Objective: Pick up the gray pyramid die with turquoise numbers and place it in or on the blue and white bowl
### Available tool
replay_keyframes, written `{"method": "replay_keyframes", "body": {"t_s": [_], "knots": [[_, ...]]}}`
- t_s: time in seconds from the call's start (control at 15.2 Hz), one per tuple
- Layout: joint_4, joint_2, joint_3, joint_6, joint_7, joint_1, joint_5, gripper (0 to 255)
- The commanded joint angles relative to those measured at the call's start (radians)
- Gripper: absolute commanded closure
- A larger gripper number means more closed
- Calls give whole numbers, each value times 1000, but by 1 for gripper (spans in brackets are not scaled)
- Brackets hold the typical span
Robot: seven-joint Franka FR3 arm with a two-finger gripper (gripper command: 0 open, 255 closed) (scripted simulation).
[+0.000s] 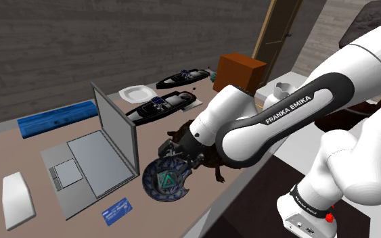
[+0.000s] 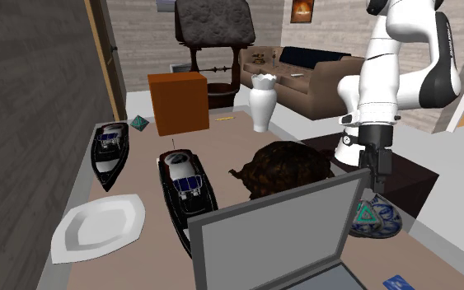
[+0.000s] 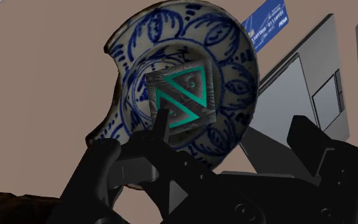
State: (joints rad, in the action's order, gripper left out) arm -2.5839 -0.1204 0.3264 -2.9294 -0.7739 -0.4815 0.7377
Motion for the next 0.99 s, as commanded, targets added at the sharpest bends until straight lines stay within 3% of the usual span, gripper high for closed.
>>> {"method": "replay_keyframes", "body": {"t_s": [0.0, 0.13, 0.4, 0.92], "knots": [[0, 0, 0, 0, 0, 0, 0, 0], [0, 0, 0, 0, 0, 0, 0, 0], [-48, -177, -9, 139, -65, 34, -68, 0], [-48, -177, -9, 139, -65, 35, -68, 0]]}}
